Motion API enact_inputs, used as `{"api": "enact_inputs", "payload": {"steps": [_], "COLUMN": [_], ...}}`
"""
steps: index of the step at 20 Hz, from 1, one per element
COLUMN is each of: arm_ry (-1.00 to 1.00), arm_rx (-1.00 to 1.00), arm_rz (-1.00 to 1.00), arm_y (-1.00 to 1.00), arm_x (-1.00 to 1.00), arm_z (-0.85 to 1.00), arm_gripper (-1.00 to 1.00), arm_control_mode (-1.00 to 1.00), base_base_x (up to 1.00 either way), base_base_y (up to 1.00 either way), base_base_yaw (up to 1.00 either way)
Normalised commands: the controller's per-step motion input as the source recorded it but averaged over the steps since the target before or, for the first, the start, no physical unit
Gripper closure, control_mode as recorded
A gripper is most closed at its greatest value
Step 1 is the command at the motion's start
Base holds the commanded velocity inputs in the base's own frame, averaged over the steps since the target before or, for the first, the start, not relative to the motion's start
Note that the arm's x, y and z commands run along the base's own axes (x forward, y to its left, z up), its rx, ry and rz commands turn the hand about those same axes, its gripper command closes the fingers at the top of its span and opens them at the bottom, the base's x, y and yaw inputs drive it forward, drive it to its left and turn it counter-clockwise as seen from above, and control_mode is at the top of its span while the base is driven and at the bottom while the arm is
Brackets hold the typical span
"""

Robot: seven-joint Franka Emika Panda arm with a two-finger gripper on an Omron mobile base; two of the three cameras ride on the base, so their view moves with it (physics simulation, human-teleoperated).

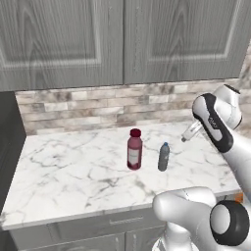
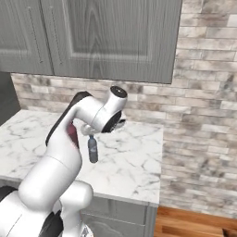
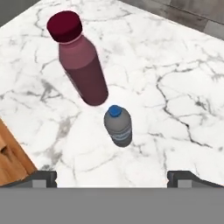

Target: Place the drinks on the dining counter in a tight cluster.

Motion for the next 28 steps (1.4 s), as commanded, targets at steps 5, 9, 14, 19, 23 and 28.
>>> {"api": "enact_inputs", "payload": {"steps": [5,9,14,19,23,28], "arm_ry": [-0.11,-0.15,-0.13,-0.03,0.00,-0.01], "arm_rx": [0.15,0.19,0.13,-0.01,0.00,0.01], "arm_rz": [0.51,0.32,0.05,-0.04,0.00,0.00], "arm_y": [0.02,0.10,0.06,0.06,0.10,0.00], "arm_x": [0.01,0.25,0.32,0.06,0.12,0.17], "arm_z": [-0.04,-0.14,-0.13,-0.08,-0.65,-0.57], "arm_gripper": [-1.00,-1.00,-1.00,-1.00,-1.00,-1.00], "arm_control_mode": [-1.00,-1.00,-1.00,-1.00,-1.00,-1.00], "base_base_x": [0.00,0.00,0.00,0.00,0.00,0.00], "base_base_y": [0.00,0.00,0.00,0.00,0.00,0.00], "base_base_yaw": [0.00,0.00,0.00,0.00,0.00,0.00]}}
